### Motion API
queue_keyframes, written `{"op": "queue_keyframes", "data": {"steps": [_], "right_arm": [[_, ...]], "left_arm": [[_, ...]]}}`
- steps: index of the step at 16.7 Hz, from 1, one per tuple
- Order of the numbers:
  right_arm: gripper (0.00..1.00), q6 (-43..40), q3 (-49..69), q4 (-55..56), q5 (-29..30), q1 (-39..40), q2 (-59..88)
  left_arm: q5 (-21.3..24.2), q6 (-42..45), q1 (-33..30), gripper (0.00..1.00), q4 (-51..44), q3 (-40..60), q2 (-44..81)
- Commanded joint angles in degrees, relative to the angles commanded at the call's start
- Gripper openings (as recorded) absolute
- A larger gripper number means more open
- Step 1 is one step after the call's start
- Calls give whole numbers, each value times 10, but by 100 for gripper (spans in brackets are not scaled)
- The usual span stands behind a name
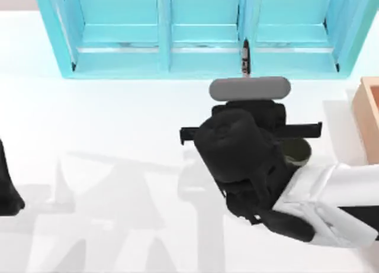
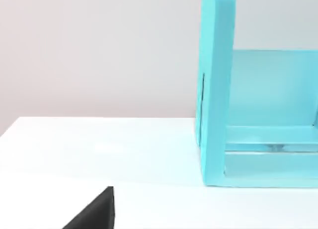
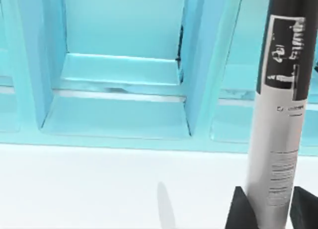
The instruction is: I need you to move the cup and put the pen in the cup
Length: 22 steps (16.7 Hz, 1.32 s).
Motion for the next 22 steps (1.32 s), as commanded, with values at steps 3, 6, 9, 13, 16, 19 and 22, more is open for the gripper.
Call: {"op": "queue_keyframes", "data": {"steps": [3, 6, 9, 13, 16, 19, 22], "right_arm": [[0, -80, -75, 120, 86, 25, -46], [0, -140, -129, 216, 150, 45, -90], [0, -178, -161, 286, 190, 58, -127], [0, -193, -172, 316, 208, 65, -145], [0, -193, -172, 316, 208, 65, -145], [0, -192, -169, 323, 198, 52, -135], [0, -192, -167, 342, 169, 25, -115]], "left_arm": [[0, 0, 0, 100, 0, 0, 0], [0, 0, 0, 100, 0, 0, 0], [0, 0, 0, 100, 0, 0, 0], [0, 0, 0, 100, 0, 0, 0], [0, 0, 0, 100, 0, 0, 0], [0, 0, 0, 100, 0, 0, 0], [0, 0, 0, 100, 0, 0, 0]]}}
